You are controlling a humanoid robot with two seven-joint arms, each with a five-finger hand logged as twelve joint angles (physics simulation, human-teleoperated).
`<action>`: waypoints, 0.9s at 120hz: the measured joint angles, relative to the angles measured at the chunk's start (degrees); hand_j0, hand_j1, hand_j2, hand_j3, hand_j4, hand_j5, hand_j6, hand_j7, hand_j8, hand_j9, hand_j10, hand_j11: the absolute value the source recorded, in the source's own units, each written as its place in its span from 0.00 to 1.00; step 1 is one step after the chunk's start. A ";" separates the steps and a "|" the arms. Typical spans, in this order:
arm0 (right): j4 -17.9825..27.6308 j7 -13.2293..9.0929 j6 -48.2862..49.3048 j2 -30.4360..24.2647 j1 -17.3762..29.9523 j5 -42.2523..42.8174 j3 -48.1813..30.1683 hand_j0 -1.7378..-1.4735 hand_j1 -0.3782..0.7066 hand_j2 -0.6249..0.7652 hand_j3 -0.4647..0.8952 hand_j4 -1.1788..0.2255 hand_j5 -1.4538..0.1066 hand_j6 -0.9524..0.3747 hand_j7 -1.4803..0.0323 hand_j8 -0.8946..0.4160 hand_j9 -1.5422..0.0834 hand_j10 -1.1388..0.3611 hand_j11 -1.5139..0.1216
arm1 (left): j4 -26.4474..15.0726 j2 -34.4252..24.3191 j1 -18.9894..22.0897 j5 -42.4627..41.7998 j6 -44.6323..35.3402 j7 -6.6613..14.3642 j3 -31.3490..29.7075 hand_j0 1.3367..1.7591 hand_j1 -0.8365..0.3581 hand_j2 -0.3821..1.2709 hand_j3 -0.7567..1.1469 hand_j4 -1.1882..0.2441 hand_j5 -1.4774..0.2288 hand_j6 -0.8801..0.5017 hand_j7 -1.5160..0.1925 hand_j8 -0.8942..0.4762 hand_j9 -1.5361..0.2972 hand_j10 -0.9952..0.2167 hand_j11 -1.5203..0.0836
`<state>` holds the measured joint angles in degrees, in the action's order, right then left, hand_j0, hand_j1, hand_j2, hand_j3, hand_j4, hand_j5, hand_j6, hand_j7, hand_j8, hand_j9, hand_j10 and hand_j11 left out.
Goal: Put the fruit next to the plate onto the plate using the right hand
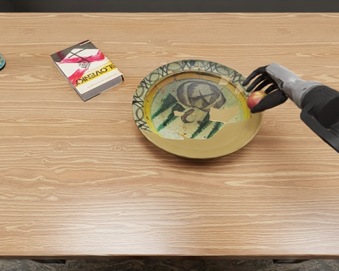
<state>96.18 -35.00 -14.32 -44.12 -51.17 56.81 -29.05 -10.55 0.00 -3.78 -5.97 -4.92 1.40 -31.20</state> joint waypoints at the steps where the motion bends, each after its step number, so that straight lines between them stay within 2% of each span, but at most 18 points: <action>1: 0.00 0.00 0.00 0.10 -0.02 0.01 0.00 0.30 0.59 0.58 0.34 0.43 0.43 0.28 0.47 0.33 0.48 0.43 0.46 | 0.00 0.00 0.00 0.00 0.00 0.00 0.00 0.76 0.76 0.26 0.40 0.67 0.69 0.47 0.71 0.48 0.67 0.63 0.76; 47: 0.01 0.01 0.00 3.81 -0.08 0.20 0.39 0.31 0.59 0.55 0.34 0.42 0.43 0.27 0.47 0.35 0.47 0.45 0.45 | 0.00 0.00 0.00 0.00 0.00 0.00 0.00 0.76 0.76 0.26 0.40 0.67 0.69 0.47 0.71 0.48 0.67 0.63 0.76; 108: 0.04 0.01 -0.01 8.21 1.97 1.04 2.35 0.31 0.60 0.56 0.34 0.42 0.42 0.26 0.46 0.36 0.46 0.46 0.44 | 0.00 0.00 0.00 0.00 0.01 0.00 0.00 0.76 0.76 0.26 0.40 0.67 0.69 0.47 0.71 0.48 0.67 0.63 0.76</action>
<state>96.22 -35.00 -14.33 -35.90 -49.20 57.84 -26.70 -10.55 0.00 -3.78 -5.97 -4.91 1.40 -31.20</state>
